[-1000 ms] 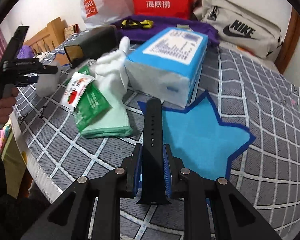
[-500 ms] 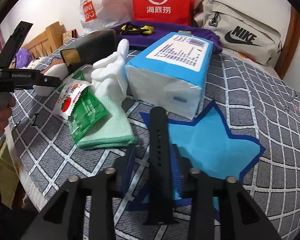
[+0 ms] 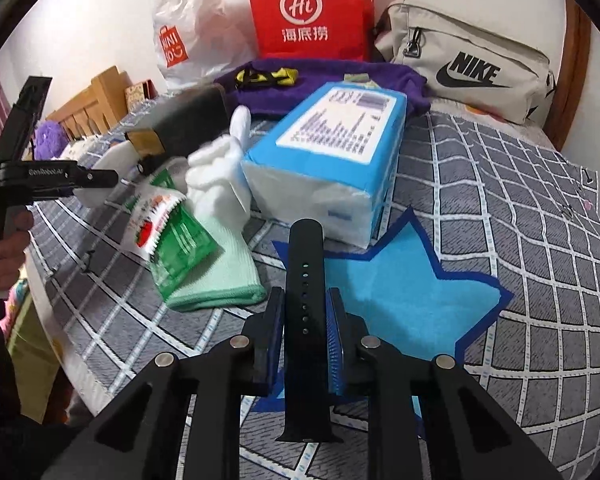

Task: Organize soft objects
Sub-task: 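Carry the white block with the left tool while the right tool carries the strap toward the towel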

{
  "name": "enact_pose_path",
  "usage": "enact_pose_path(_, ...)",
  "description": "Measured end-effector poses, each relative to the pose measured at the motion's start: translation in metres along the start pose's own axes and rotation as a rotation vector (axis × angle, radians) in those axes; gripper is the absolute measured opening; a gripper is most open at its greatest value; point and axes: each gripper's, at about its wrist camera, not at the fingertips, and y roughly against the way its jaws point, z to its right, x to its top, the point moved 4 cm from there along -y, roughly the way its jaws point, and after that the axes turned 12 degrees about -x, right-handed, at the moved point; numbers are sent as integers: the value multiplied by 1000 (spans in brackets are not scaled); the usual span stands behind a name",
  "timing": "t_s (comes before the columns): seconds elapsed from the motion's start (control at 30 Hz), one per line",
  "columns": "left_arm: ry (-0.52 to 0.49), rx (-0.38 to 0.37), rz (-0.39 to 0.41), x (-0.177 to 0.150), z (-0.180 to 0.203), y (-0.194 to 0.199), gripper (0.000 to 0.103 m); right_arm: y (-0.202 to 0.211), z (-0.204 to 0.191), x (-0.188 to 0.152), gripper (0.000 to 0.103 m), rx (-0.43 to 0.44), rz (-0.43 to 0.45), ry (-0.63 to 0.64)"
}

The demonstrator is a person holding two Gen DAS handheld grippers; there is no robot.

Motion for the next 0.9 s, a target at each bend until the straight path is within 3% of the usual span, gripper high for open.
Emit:
enact_pose_path(0.27,-28,-8,32,12,10,21,48,28,0,17,20,70,63,1)
enact_pose_path(0.9,-55,-28,83,55,32,42,48,33,19,99,20,14,132,-51)
